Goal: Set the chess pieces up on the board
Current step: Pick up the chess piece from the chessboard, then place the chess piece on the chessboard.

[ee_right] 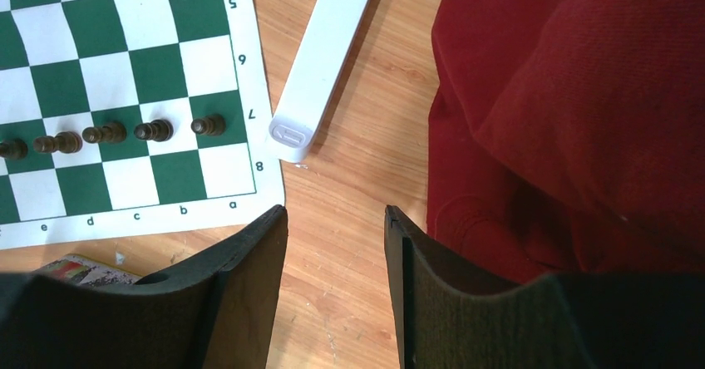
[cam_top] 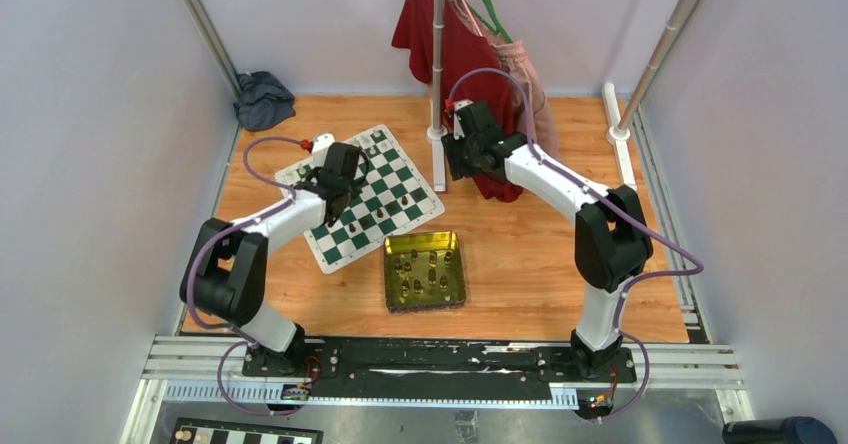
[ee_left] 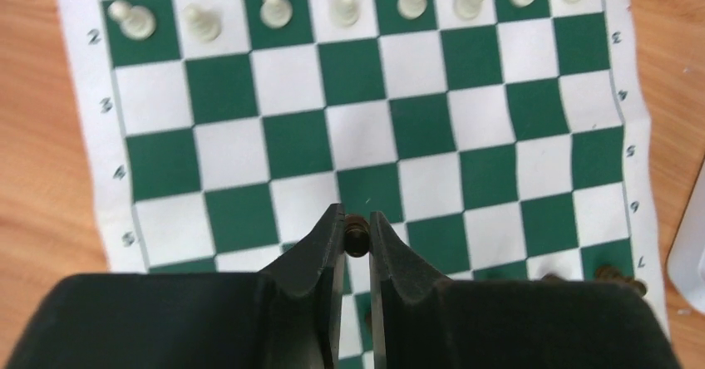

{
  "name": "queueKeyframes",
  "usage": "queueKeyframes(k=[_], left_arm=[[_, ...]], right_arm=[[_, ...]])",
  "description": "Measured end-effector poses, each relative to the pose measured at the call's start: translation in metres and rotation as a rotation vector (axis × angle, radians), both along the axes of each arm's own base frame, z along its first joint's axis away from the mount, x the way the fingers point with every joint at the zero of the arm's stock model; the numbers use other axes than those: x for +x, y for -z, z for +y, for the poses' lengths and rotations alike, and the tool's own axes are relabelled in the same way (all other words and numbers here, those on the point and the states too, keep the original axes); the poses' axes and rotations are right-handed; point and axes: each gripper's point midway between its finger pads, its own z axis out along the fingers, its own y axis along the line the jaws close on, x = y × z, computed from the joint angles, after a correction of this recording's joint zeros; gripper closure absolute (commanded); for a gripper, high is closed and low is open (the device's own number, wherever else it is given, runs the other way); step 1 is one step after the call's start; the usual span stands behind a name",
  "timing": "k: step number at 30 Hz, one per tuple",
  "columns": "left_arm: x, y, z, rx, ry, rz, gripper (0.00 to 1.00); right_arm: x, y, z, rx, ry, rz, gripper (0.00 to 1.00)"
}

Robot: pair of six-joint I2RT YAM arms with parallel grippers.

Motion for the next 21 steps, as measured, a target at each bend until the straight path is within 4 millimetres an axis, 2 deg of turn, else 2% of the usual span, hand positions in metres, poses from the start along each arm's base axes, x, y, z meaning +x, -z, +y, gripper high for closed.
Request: queueKeyframes(k=[4,9,15,21], left_arm=[[-0.029,0.001,0.011,-0.015,-0.024,0.002,1.0],[-0.056,0.004,0.016,-0.02,-0.038,0.009,1.0],[-0.075,0.009,0.009,-0.032,-0.03,0.018,1.0],[-0.093,0.023,0.015,-0.028,-0.052,0.048,1.0]], right_arm=[[-0.002,0.0,0.0,0.001,-0.003,0.003,0.49],[-0.004,-0.001,-0.002,0.001,-0.003,0.004,0.49],[-0.009,0.001,-0.004,-0.002,-0.003,0.01,0.49],[-0.013,0.004,-0.007,-0.006,-0.003,0.019,0.49]])
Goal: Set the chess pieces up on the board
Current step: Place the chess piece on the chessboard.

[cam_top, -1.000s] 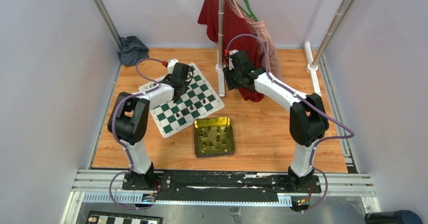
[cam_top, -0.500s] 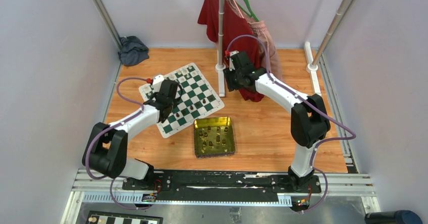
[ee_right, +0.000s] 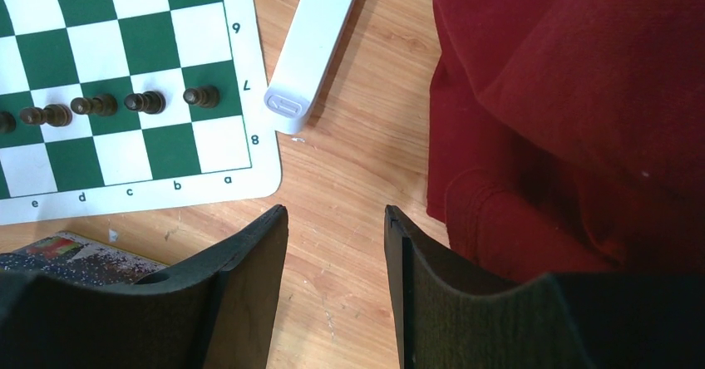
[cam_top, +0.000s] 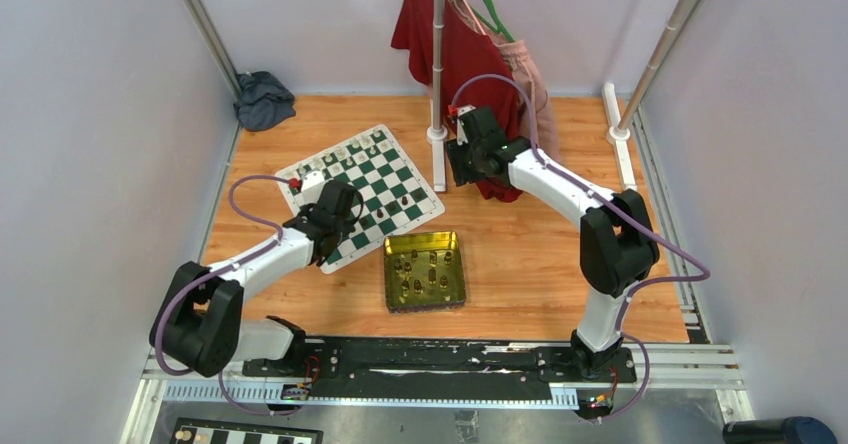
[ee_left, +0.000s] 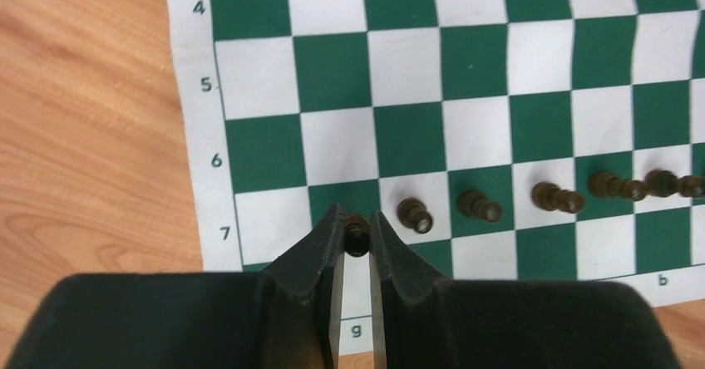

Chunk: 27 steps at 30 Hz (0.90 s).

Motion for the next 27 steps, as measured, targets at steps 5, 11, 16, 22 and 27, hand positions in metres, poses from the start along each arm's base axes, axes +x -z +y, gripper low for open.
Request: queueKeyframes(k=[5,11,16,22,27], left_arm=[[-0.012,0.008,0.006,0.003,-0.019,0.017,1.0],[-0.016,0.008,0.009,0.003,-0.03,0.014,1.0],[-0.017,0.01,0.011,0.008,-0.035,0.013,1.0],[-0.016,0.013,0.011,0.011,-0.036,0.015,1.0],[-0.013,0.016,0.01,0.012,-0.035,0.015,1.0]], right_arm=[[-0.003,0.003,0.0,-0.005,-0.003,0.008,0.49],[-0.005,0.003,0.002,-0.005,-0.01,0.009,0.49],[-0.006,0.003,0.004,-0.005,-0.015,0.009,0.49],[-0.007,0.004,0.005,-0.006,-0.018,0.01,0.49],[-0.008,0.004,0.005,-0.008,-0.017,0.012,0.49]])
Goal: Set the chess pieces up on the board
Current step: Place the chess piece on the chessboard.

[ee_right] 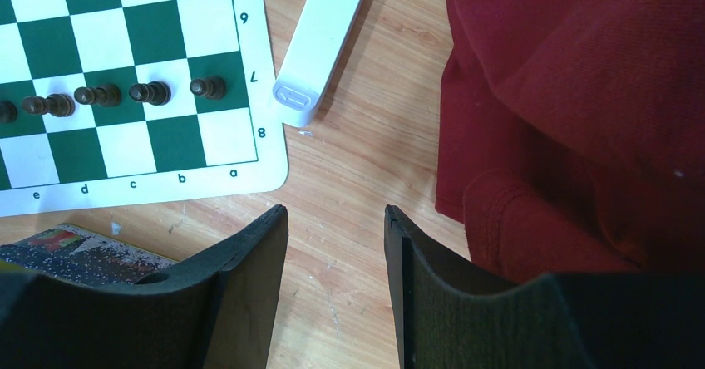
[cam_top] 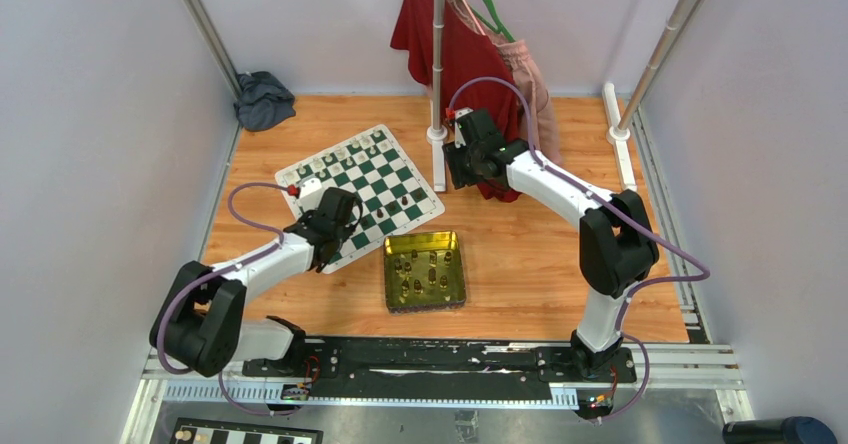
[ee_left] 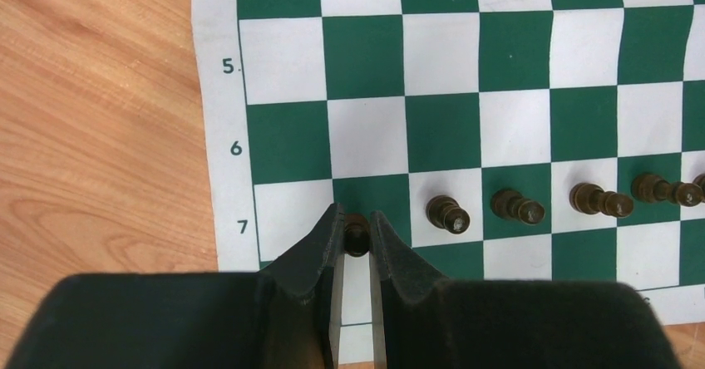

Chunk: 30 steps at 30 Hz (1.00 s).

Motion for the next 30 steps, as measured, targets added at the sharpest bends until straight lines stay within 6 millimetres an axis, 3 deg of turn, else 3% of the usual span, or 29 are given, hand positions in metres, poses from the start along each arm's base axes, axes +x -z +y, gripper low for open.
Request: queueKeyframes(k=[30], left_arm=[[0.0095,0.0056,-0.0005,0.036,0.015,0.006,1.0]], right_arm=[[-0.0003,0.0,0.0004,-0.001,-0.001,0.0,0.49]])
